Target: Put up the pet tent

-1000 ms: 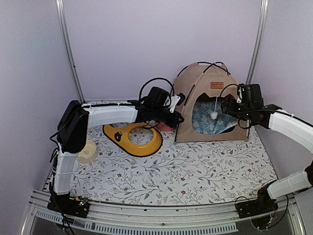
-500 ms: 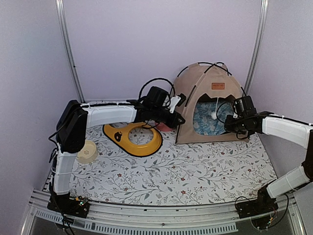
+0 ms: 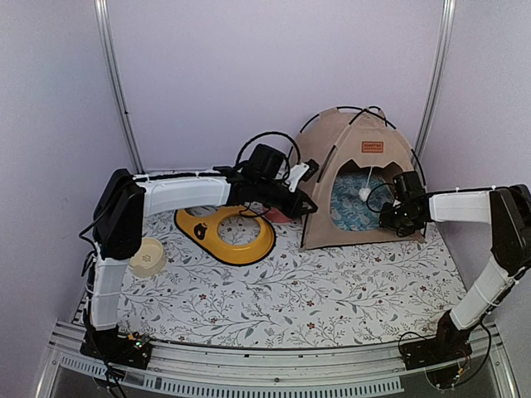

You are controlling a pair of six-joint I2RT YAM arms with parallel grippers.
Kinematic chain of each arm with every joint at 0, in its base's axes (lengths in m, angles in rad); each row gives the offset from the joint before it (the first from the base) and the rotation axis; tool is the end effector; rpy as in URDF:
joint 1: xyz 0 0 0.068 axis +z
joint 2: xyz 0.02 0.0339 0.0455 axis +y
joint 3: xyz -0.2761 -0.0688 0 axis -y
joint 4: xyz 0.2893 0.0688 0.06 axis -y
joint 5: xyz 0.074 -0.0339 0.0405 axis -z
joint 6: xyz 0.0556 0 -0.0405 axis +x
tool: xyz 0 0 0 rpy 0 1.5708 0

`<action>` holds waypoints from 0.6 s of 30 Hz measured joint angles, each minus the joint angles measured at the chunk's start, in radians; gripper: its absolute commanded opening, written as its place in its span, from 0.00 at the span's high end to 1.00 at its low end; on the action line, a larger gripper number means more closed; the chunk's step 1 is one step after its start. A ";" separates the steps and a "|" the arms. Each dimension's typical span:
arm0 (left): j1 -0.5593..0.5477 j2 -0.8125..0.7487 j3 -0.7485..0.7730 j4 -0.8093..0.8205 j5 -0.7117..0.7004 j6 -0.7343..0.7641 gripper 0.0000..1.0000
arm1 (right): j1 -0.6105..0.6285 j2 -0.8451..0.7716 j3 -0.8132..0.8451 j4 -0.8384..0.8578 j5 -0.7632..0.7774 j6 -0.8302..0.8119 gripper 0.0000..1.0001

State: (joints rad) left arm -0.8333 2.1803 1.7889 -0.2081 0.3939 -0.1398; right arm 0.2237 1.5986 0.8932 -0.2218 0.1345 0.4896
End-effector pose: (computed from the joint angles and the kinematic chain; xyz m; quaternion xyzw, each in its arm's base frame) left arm 0.3687 -0.4376 0.2143 0.3806 0.7846 -0.3670 0.3237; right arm 0.3569 0.0735 0.1443 0.1465 0.9354 0.0504 0.3180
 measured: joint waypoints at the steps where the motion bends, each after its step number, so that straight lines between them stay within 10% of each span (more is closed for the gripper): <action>1: 0.000 0.000 0.003 -0.002 0.007 0.002 1.00 | -0.001 0.018 0.015 0.009 -0.001 0.000 0.59; 9: -0.001 0.001 0.023 -0.047 0.047 0.035 1.00 | 0.019 0.034 0.072 0.044 0.003 -0.008 0.44; 18: -0.003 0.207 0.342 -0.121 0.092 0.027 1.00 | 0.096 -0.354 -0.148 0.064 0.002 0.024 0.27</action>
State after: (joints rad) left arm -0.8360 2.3871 2.1311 -0.3294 0.4862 -0.1127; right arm 0.3199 1.2446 0.7448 -0.1581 0.1360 0.5133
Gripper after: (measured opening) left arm 0.040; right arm 0.686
